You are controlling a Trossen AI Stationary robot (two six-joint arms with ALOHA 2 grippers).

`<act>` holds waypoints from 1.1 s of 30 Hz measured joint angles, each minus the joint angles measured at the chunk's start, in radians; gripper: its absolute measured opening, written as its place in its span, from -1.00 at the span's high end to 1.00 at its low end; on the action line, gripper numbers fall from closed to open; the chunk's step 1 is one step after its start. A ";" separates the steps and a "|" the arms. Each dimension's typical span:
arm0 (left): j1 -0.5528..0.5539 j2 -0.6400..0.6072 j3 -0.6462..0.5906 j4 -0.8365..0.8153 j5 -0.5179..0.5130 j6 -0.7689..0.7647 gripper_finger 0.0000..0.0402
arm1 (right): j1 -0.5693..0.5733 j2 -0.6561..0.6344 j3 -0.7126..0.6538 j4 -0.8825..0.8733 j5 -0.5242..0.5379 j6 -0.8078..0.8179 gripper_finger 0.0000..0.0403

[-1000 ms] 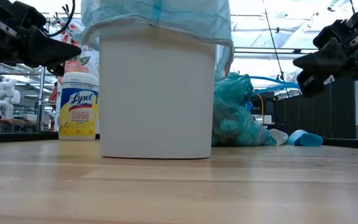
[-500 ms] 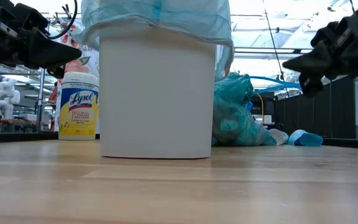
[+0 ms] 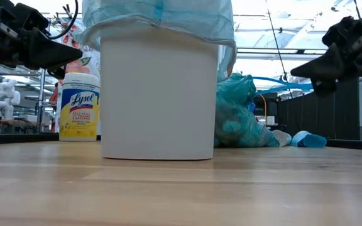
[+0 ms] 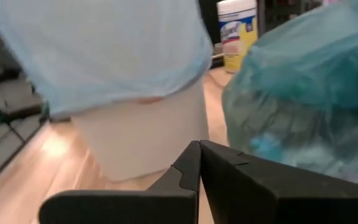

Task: Place trash/remove bag and relplace
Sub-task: Return to Home Position

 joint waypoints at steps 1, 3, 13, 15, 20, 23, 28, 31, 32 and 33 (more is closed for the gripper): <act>0.000 0.000 0.000 0.000 0.000 0.000 0.88 | 0.009 0.005 0.000 0.001 -0.001 -0.022 1.00; 0.000 0.000 0.000 0.000 -0.001 0.000 0.88 | 0.020 0.012 0.000 0.001 -0.012 -0.055 1.00; 0.000 0.000 0.000 0.000 -0.003 0.004 0.88 | 0.025 0.087 0.000 0.000 -0.018 -0.147 1.00; 0.000 0.000 0.000 0.000 -0.003 0.004 0.88 | 0.024 0.099 0.000 -0.002 -0.029 -0.144 1.00; 0.000 0.000 0.000 0.000 -0.004 0.005 0.88 | 0.025 0.119 0.000 -0.013 -0.102 -0.128 1.00; 0.000 0.000 0.000 0.000 -0.004 0.001 0.88 | 0.024 0.118 0.000 -0.012 -0.102 -0.092 1.00; 0.000 0.000 0.000 0.000 -0.004 -0.002 0.88 | 0.024 0.118 0.000 -0.012 -0.102 -0.090 1.00; 0.000 0.000 0.000 0.000 -0.004 -0.002 0.88 | 0.024 0.118 0.000 -0.012 -0.102 -0.090 1.00; 0.000 0.000 0.000 0.000 -0.004 -0.002 0.88 | 0.024 0.118 0.000 -0.012 -0.102 -0.090 1.00; 0.000 0.000 0.000 0.000 -0.004 -0.003 0.88 | 0.024 0.118 0.000 -0.012 -0.102 -0.090 1.00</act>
